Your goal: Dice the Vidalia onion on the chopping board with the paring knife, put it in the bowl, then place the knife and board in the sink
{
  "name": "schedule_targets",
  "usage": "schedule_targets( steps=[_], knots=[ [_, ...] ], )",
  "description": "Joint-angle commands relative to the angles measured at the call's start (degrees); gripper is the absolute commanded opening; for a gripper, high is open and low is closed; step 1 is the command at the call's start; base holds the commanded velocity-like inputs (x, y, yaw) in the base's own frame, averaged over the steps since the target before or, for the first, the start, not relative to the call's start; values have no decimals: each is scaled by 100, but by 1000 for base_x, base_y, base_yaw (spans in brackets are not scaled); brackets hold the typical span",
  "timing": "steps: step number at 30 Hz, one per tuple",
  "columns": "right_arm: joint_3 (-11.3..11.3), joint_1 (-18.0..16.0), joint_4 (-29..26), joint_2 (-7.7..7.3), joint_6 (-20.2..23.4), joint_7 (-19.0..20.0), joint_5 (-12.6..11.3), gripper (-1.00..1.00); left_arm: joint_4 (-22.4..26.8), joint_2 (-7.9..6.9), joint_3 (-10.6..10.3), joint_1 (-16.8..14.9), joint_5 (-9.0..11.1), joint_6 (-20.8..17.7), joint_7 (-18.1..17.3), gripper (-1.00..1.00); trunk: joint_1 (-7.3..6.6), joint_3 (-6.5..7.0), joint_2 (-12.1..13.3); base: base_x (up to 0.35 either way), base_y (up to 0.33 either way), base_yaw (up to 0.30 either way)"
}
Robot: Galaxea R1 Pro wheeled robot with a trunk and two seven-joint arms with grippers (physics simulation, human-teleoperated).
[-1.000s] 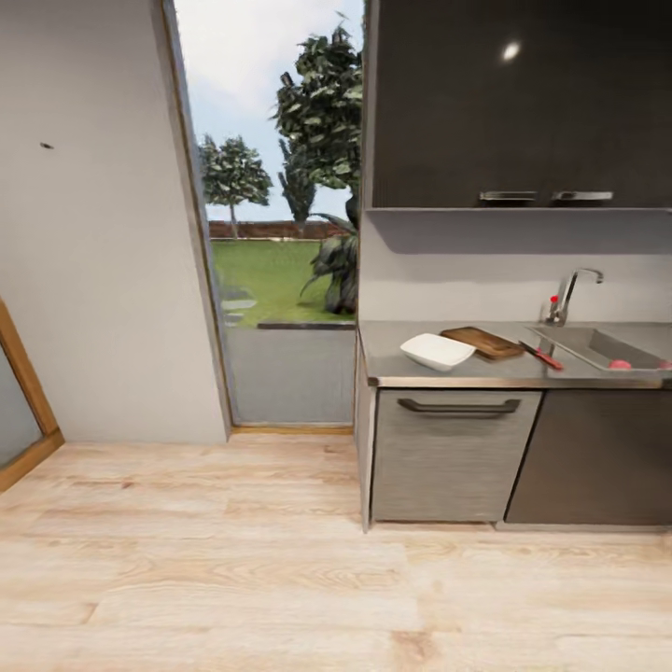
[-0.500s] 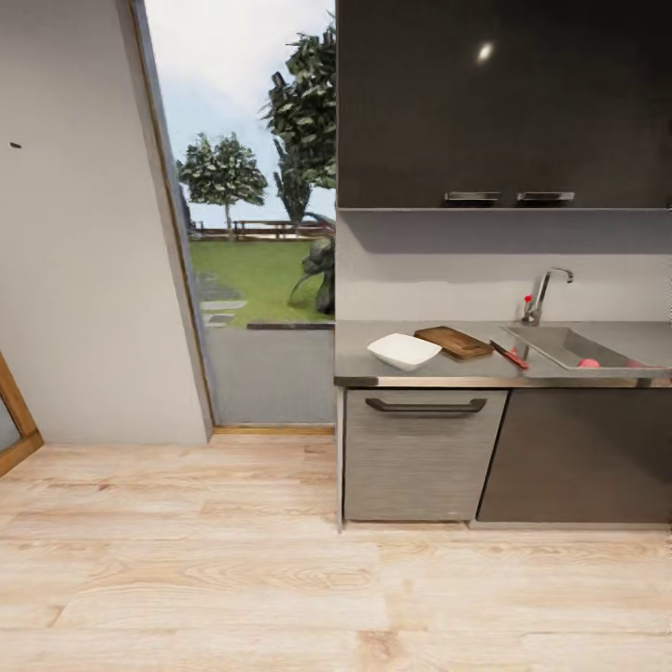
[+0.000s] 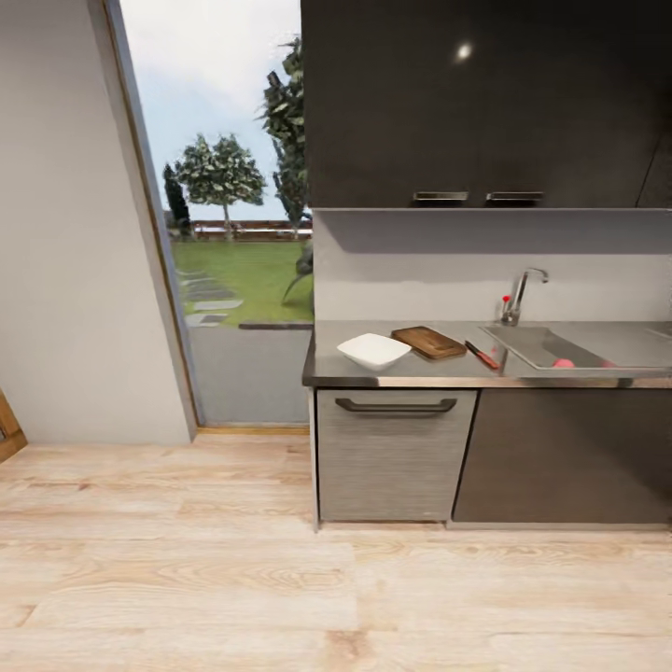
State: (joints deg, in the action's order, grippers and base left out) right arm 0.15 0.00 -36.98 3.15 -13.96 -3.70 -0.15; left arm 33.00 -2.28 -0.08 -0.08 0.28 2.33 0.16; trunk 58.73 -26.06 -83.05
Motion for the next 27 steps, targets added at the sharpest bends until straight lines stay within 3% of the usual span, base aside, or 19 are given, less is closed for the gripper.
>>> schedule_targets(
  steps=[1, 27],
  knots=[
    [2, 0, -2, 1, -11, -16, 1, 100, -1, -1, -1, -1, 1, 13, 2, 100, 0, -5, -2, 0, -310, 0],
    [2, 0, 31, -43, -3, -7, 6, 100, -4, 0, -1, -1, -1, 22, 2, 100, 0, -5, -2, 36, -311, 0]
  ],
)
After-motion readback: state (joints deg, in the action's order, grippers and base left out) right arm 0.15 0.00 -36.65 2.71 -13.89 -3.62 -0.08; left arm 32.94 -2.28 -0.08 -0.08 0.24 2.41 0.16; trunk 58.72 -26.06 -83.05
